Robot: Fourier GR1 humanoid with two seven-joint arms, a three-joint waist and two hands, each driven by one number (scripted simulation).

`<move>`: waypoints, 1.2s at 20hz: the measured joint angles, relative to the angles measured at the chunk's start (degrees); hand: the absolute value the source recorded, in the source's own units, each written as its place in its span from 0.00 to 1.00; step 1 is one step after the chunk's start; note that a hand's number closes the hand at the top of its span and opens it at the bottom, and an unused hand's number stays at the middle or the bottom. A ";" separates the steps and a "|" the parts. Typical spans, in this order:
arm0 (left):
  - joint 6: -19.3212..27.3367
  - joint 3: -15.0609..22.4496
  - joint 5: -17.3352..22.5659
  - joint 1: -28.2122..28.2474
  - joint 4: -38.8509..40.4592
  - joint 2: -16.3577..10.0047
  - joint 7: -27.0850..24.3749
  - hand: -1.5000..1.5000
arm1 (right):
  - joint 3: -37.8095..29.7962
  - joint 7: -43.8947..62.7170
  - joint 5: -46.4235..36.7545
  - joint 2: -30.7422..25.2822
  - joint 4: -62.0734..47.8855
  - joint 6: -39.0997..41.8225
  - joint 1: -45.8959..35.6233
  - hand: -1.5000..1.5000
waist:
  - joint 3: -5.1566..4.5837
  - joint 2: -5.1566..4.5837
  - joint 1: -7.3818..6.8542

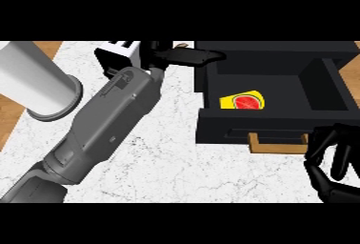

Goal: Pick up the cup, place it into the drawer and close the drawer

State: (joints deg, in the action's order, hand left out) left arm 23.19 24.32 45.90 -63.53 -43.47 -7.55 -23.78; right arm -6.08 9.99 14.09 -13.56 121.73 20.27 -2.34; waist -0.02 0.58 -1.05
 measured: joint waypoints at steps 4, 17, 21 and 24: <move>0.12 -0.39 0.38 7.65 -8.67 -4.93 2.19 0.00 | 0.67 -1.05 -4.20 -1.87 -0.83 1.89 0.96 1.00 | 0.00 0.08 -0.76; -3.24 -3.40 1.43 34.46 -35.31 -18.35 5.30 0.00 | 7.63 -7.24 -25.11 -3.91 -8.79 1.22 -1.21 1.00 | 0.03 -0.33 -0.89; -7.56 -6.17 2.93 39.17 -37.39 -21.99 4.97 0.00 | 11.71 -12.48 -35.87 -6.52 -13.36 -0.27 -2.38 1.00 | 0.02 -0.53 -0.97; -9.96 -8.35 3.79 42.63 -39.64 -24.36 5.42 0.00 | 15.00 -14.83 -42.79 -5.95 -19.17 -3.13 -5.09 1.00 | 0.02 -0.59 -0.82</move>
State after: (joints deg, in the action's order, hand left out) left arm 13.23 15.96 49.68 -20.90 -83.11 -31.91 -18.35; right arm 8.91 -4.84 -28.70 -19.51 102.56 17.14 -7.42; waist 0.00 -0.01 -1.87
